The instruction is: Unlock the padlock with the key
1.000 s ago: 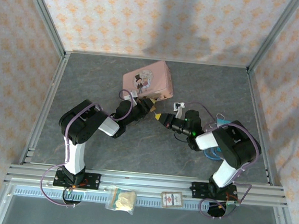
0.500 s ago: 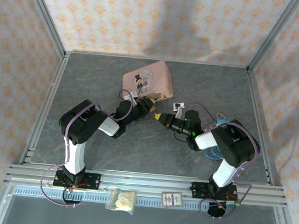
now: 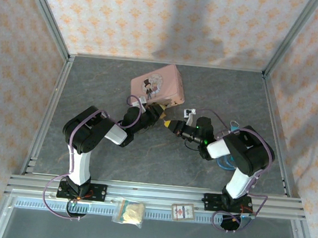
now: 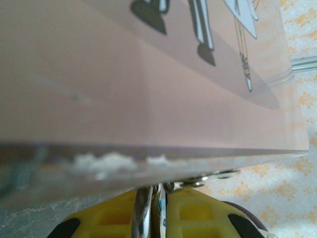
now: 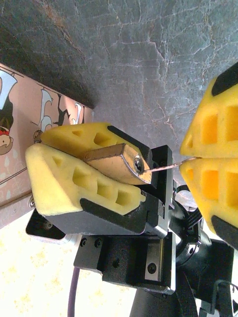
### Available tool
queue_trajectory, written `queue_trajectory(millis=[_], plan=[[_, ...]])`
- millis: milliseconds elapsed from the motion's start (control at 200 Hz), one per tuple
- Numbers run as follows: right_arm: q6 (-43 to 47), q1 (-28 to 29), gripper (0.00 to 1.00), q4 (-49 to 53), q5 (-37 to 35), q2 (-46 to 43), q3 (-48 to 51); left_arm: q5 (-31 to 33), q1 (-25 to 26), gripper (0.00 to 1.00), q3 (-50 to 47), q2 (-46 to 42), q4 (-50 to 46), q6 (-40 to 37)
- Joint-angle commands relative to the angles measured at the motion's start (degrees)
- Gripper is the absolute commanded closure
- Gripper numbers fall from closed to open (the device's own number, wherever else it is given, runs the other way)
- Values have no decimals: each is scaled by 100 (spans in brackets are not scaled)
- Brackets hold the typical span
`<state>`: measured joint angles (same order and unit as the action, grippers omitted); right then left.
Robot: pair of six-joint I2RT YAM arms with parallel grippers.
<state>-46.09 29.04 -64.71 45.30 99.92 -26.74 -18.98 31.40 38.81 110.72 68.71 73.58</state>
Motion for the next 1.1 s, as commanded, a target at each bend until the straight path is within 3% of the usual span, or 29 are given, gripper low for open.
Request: queue_trajectory(millis=[0,295,721,1096], plan=[[45,-27,100,-221,-12,-132,-110,-145,103,100,-75,-52,223,340],[-214,-25,100,-423,-457,-51,-132,-161,130,100,-117,-103,257,358],[-1157,5,100,-1517,-243,305,-56,-80,284,100,-80,-174,530,577],[-1753,-37,100,-1807,-184,763,-454,-123,425,100,-73,-174,486,423]])
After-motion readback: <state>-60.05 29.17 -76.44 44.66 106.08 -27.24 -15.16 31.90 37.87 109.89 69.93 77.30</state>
